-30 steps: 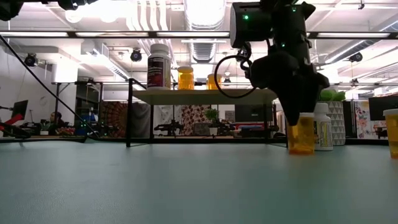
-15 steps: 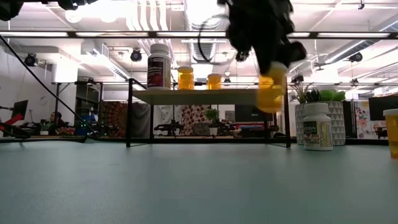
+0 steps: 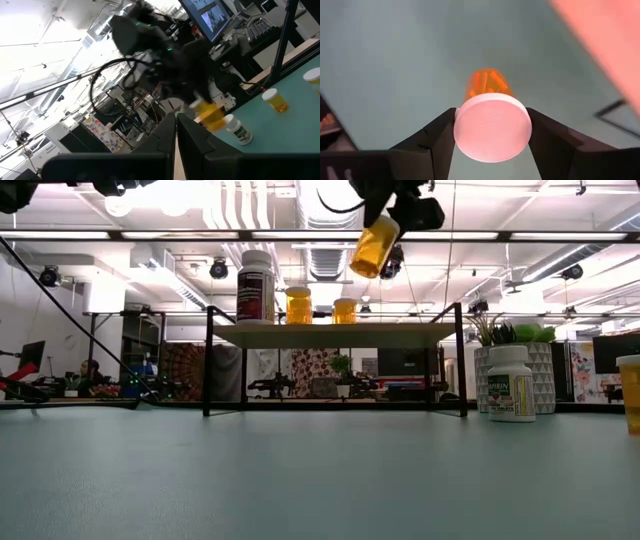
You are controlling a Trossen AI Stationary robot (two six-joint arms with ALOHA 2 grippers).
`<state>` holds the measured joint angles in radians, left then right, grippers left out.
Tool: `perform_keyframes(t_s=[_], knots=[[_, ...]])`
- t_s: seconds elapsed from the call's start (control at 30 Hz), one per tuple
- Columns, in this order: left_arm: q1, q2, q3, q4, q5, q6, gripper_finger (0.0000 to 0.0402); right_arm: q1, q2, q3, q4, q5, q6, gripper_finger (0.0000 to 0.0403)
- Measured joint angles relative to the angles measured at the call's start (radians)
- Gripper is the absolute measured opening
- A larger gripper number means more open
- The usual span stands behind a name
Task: Pick and place medicine bottles onto shelf by color
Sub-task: Put the orange pill bottle on the shelf aligned with the other orange pill bottles
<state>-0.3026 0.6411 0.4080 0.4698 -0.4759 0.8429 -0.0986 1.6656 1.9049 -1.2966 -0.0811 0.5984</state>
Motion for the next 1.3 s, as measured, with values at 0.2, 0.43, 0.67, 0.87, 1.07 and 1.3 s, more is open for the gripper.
perform_keyframes(t_s=[0.2,0.43,0.67,0.87,1.07,1.3], knots=[[0.0,0.0,0.0,0.0,0.0,0.0,0.0,-0.125,0.031,0.08,-0.113,0.033,-0.107,0.0206],[0.0,0.0,0.0,0.0,0.0,0.001,0.0,-0.253,0.067,0.104,-0.12,0.033,-0.235,0.0206],[0.0,0.0,0.0,0.0,0.0,0.001,0.0,-0.321,0.105,0.102,-0.111,0.033,-0.315,0.0206],[0.0,0.0,0.0,0.0,0.0,0.001,0.0,-0.333,0.143,0.101,-0.099,0.036,-0.36,0.0206],[0.0,0.0,0.0,0.0,0.0,0.002,0.0,-0.332,0.151,0.102,-0.08,0.038,-0.375,0.0228],[0.0,0.0,0.0,0.0,0.0,0.002,0.0,-0.332,0.153,0.127,-0.072,0.082,-0.375,0.0264]])
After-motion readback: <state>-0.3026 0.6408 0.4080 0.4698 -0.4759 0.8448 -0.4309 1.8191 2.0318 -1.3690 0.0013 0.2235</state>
